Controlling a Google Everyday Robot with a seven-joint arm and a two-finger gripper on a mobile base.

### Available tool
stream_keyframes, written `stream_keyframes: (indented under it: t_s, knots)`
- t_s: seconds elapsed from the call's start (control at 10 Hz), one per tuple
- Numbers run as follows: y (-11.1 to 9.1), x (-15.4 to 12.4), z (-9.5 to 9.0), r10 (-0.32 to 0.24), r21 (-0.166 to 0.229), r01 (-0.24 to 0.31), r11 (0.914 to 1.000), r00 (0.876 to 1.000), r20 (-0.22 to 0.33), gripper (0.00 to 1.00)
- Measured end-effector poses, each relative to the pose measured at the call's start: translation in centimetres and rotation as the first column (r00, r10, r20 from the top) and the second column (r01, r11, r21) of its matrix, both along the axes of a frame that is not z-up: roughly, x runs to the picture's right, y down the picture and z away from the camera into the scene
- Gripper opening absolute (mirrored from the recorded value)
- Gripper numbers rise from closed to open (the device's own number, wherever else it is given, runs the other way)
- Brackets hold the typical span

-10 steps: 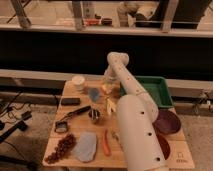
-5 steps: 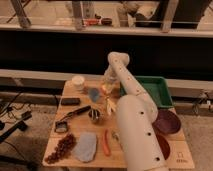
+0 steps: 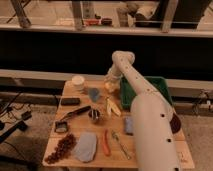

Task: Place apple in red bowl

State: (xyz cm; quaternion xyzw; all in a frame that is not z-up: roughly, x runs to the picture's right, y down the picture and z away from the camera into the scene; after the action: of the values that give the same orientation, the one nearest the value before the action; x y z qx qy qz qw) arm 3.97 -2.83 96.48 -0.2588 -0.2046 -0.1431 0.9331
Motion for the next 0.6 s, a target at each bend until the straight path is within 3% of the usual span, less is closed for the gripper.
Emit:
stream_keyframes:
  t_s: [0.3,0.6]
  knots:
    - [-0.4,0.5,-2.5,0.005,0.029,-0.005,0.9996,1.000,-0.015,0.57]
    - [-1.9,1.7,-6.5,0.034,0.084,-0.033,0.9960,0.999,-0.018,0.57]
